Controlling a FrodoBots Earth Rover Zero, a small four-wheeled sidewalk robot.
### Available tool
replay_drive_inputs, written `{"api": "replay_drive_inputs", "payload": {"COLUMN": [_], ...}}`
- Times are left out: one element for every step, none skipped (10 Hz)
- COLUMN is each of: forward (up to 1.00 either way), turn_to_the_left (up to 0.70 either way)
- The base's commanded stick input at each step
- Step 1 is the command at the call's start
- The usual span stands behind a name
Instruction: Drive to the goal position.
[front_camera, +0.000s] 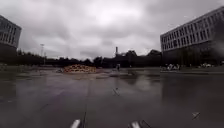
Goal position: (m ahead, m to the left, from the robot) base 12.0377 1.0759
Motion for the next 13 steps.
{"api": "replay_drive_inputs", "payload": {"forward": [1.0,1.0,1.0,1.0,1.0,1.0,1.0,1.0,1.0,1.0,1.0,1.0,1.0], "turn_to_the_left": [0.0,0.0,0.0,0.0,0.0,0.0,0.0,0.0,0.0,0.0,-0.01,-0.03,-0.04]}}
